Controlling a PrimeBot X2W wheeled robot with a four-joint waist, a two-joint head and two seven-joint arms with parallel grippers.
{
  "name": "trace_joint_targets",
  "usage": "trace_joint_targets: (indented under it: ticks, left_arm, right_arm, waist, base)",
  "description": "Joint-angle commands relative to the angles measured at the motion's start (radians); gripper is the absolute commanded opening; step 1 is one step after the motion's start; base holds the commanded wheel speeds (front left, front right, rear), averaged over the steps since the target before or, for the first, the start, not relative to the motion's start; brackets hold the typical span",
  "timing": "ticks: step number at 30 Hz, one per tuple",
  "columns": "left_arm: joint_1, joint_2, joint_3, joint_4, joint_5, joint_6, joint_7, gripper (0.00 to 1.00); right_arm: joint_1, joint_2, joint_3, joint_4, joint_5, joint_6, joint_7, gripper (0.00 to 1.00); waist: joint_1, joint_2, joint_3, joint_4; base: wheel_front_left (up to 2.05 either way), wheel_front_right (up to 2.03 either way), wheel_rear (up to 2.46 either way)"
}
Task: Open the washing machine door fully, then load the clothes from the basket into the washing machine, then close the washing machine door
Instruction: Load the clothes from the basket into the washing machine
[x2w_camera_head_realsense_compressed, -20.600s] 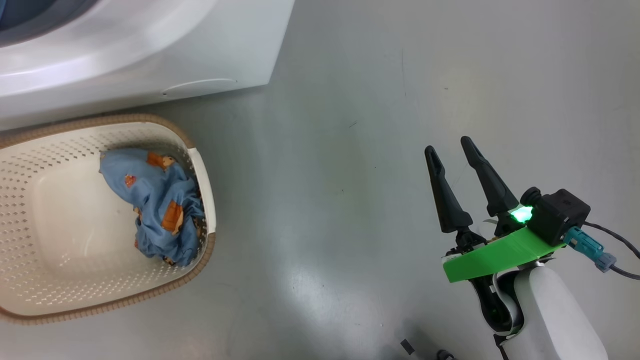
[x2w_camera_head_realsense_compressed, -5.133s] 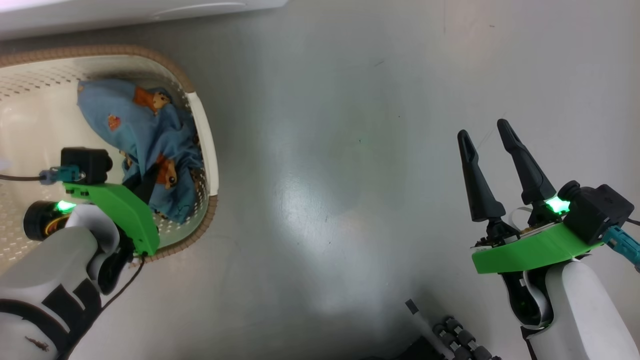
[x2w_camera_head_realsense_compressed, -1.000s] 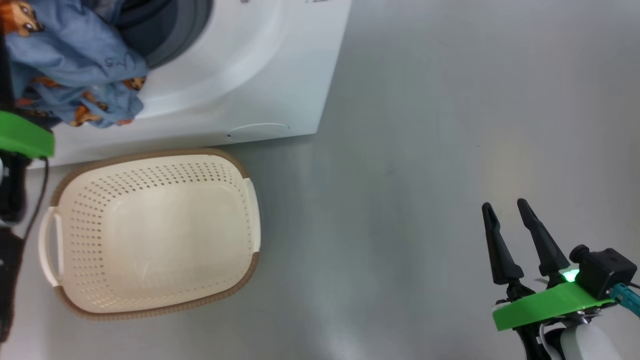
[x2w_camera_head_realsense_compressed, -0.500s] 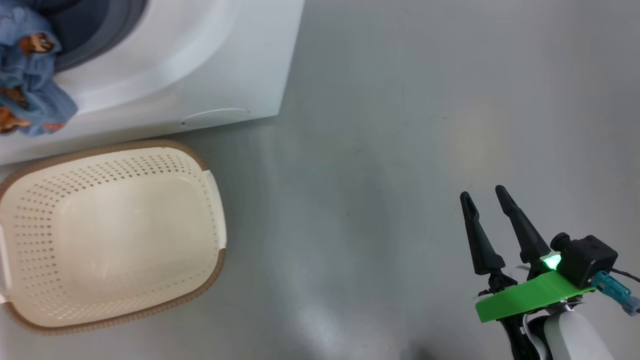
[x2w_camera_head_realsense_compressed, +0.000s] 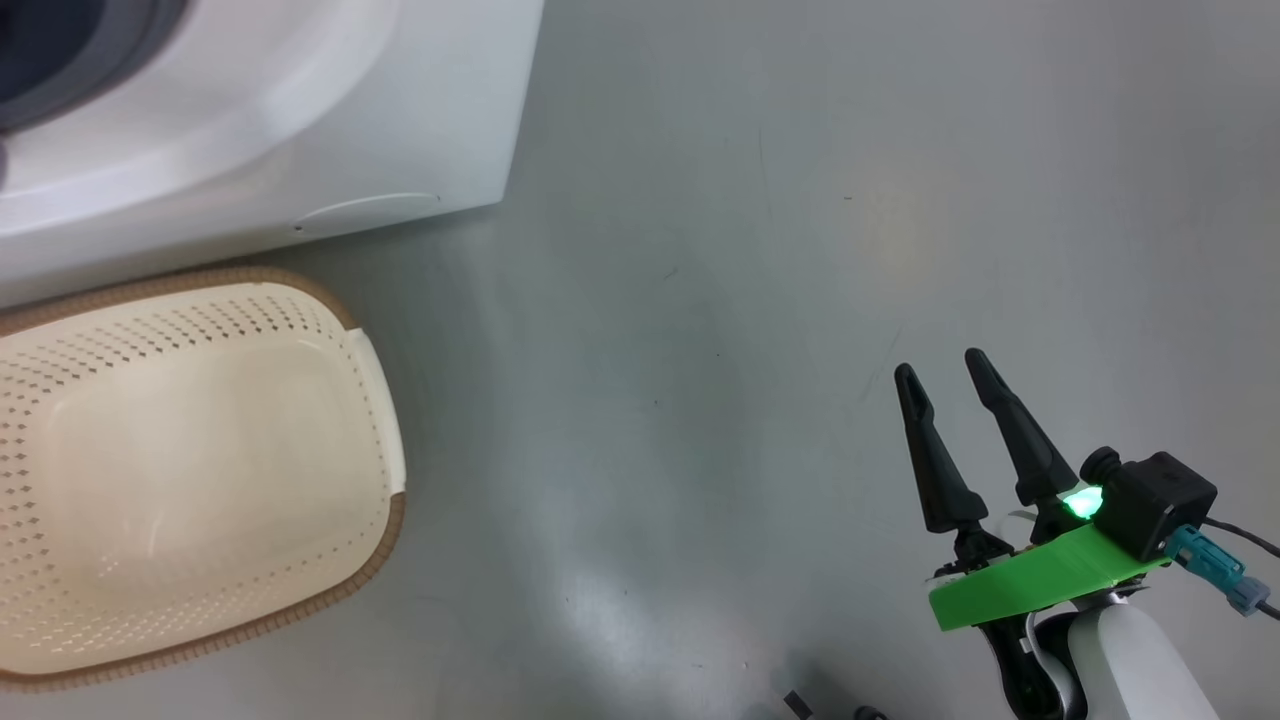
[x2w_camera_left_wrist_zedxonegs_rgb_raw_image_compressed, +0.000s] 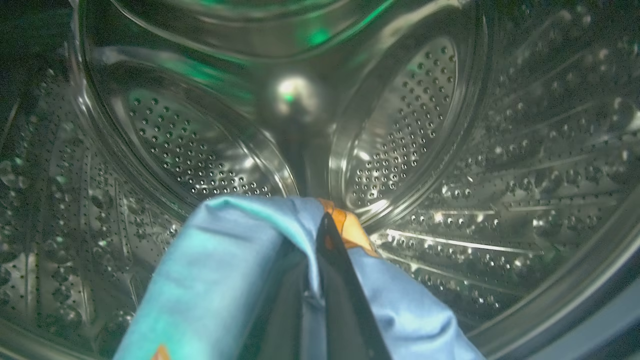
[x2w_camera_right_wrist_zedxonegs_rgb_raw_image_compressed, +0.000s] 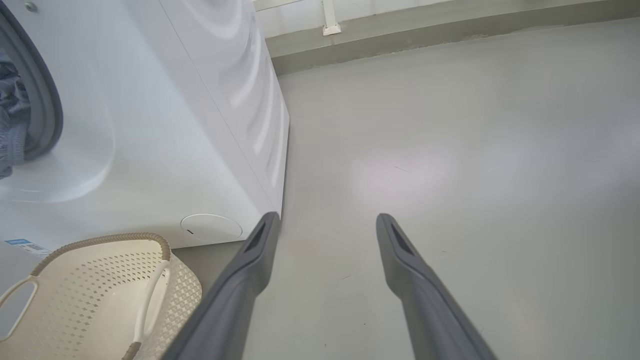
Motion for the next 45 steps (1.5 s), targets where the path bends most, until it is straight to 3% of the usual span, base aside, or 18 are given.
trace_joint_targets:
  ticks: [1,13,23,24,25,26,35,45]
  left_arm:
    - [-0.032,0.058,0.038,-0.036,0.015,-0.001,-0.006,0.0]
    - [0.005,0.015,0.253,-0.233,0.164,-0.001,-0.006,0.0]
    - [0.027,-0.001,0.177,-0.147,0.137,-0.001,-0.006,0.0]
    - [0.024,-0.001,0.164,-0.139,0.132,-0.001,-0.006,0.09]
    - [0.019,0.002,0.153,-0.133,0.126,-0.001,-0.006,0.44]
    - [0.015,0.002,0.144,-0.124,0.119,-0.001,-0.006,0.99]
    - [-0.003,0.005,0.077,-0.059,0.065,-0.001,-0.006,1.0]
    - [0.022,-0.003,0.075,-0.05,0.02,-0.001,-0.006,1.0]
  right_arm:
    - [0.002,-0.005,0.022,-0.024,-0.001,0.003,-0.005,1.0]
    - [-0.017,-0.003,0.027,-0.034,-0.004,0.003,-0.005,1.0]
    - [-0.024,0.003,0.037,-0.03,-0.003,0.003,-0.005,1.0]
    - [-0.024,0.003,0.036,-0.03,-0.003,0.003,-0.005,1.0]
    - [-0.024,0.003,0.036,-0.029,-0.003,0.003,-0.005,1.0]
    - [-0.024,0.003,0.036,-0.029,-0.003,0.003,-0.005,1.0]
    - [-0.027,0.006,0.034,-0.03,-0.003,0.003,-0.005,1.0]
    - [-0.031,0.006,0.032,-0.032,-0.006,0.003,-0.005,1.0]
  waist:
    - [0.0,0.0,0.007,-0.004]
    - [0.0,0.0,0.039,0.008]
    - [0.0,0.0,0.044,0.007]
    - [0.0,0.0,0.044,0.007]
    - [0.0,0.0,0.044,0.007]
    - [0.0,0.0,0.045,0.007]
    - [0.0,0.0,0.047,0.011]
    - [0.0,0.0,0.048,0.022]
  base:
    - [0.0,0.0,0.0]
    - [0.0,0.0,0.0]
    - [0.0,0.0,0.0]
    - [0.0,0.0,0.0]
    - [0.0,0.0,0.0]
    - [0.0,0.0,0.0]
    - [0.0,0.0,0.0]
    - [0.0,0.0,0.0]
